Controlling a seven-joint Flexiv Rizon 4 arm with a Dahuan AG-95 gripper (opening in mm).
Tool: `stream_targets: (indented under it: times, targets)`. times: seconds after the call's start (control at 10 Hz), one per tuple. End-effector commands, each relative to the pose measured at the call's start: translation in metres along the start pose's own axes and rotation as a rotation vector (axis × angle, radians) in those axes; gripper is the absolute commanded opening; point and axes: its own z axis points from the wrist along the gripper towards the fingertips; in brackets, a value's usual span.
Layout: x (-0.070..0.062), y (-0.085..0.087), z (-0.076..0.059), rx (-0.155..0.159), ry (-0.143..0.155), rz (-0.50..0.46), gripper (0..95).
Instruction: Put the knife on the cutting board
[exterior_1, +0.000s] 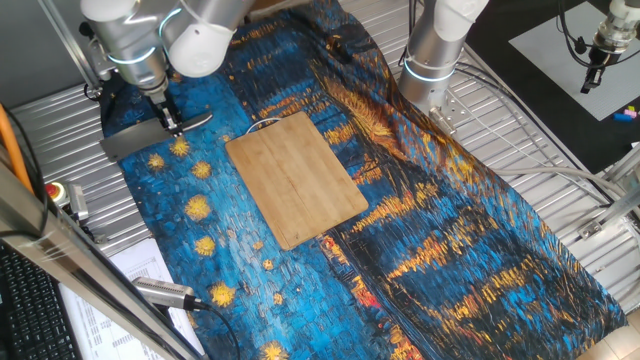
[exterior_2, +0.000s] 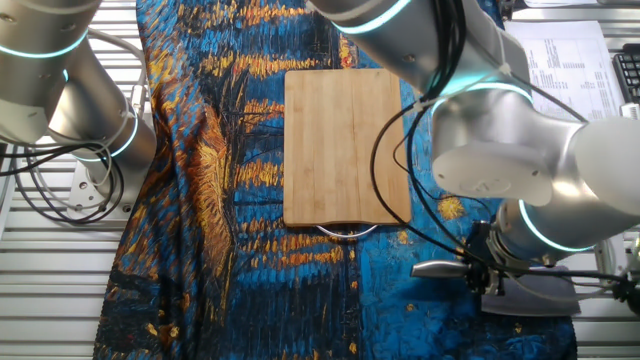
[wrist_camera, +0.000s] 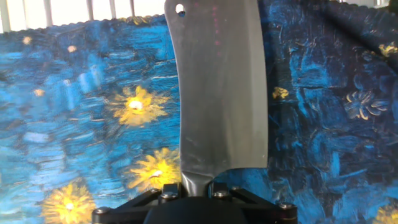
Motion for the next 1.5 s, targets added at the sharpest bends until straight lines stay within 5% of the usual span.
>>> stream_targets:
  times: [0.1, 0.8, 1.5]
  targets:
    - [0.002, 0.005, -0.007, 0.005, -0.007, 0.000, 0.0]
    - [0.005, 0.020, -0.012, 0.007, -0.042, -0.032, 0.0]
    - [0.012, 0.027, -0.012, 0.003, -0.045, -0.091, 0.0]
